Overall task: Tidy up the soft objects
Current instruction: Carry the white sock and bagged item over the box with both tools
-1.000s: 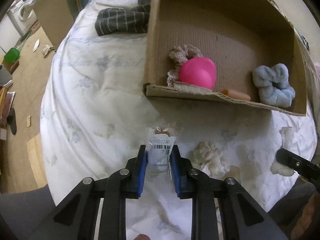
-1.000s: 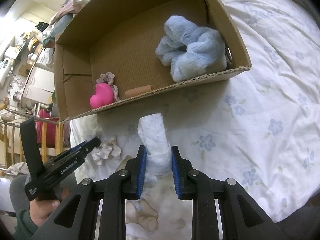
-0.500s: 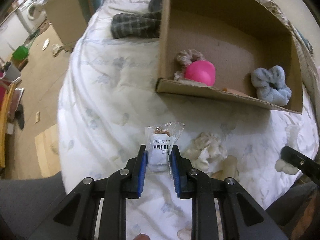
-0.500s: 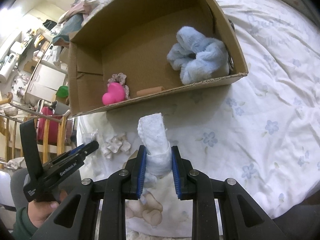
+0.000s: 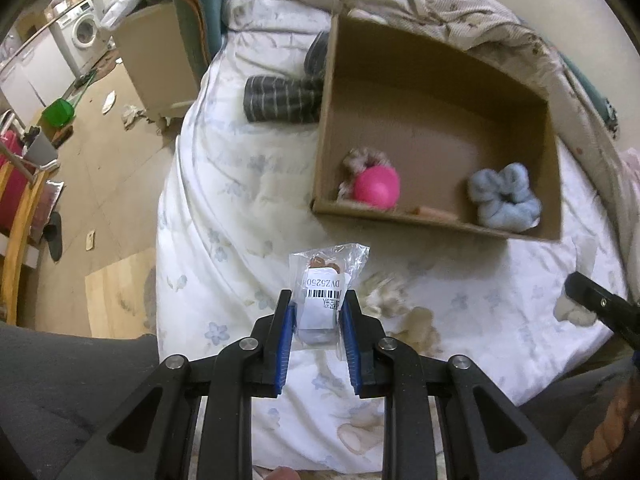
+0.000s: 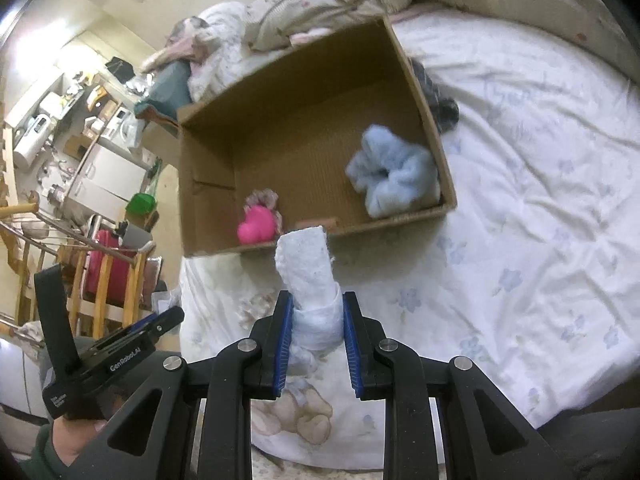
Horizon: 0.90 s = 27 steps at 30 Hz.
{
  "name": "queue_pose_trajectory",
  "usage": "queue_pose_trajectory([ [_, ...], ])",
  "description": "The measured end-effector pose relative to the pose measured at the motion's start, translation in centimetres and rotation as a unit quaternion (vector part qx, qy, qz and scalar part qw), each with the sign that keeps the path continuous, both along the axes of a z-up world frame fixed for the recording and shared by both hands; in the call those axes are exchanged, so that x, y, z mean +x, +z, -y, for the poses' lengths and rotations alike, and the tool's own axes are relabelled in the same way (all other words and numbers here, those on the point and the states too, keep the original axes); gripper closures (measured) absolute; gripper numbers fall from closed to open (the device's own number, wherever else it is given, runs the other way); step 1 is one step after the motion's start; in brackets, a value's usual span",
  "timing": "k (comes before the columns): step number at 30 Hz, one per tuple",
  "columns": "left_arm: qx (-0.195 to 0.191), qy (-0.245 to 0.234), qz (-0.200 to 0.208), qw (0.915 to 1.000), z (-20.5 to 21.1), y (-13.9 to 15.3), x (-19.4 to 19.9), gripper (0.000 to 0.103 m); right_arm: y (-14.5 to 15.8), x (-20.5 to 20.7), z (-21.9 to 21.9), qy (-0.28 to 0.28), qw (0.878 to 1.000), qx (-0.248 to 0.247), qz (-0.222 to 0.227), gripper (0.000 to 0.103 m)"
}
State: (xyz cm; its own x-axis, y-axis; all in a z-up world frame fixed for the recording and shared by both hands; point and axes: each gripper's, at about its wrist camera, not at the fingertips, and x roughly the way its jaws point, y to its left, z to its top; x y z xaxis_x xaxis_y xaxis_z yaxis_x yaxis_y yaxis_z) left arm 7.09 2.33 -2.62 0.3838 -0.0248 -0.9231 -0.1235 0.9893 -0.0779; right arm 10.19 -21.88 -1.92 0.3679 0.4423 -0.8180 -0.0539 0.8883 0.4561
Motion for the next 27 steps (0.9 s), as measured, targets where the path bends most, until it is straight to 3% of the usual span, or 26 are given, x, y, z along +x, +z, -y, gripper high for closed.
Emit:
queue_pose_trajectory([
  [14, -0.014, -0.032, 0.046, 0.9983, 1.2, 5.5, 3.2, 0.082, 6.1, 2.9, 0.3, 0.010, 0.997, -0.003, 0.070, 0.077],
  [27, 0.003, -0.060, 0.074, 0.9955, 2.4, 7.4, 8.4, 0.082, 6.1, 7.8, 0.2, 0.002, 0.997, -0.015, 0.082, 0.077],
])
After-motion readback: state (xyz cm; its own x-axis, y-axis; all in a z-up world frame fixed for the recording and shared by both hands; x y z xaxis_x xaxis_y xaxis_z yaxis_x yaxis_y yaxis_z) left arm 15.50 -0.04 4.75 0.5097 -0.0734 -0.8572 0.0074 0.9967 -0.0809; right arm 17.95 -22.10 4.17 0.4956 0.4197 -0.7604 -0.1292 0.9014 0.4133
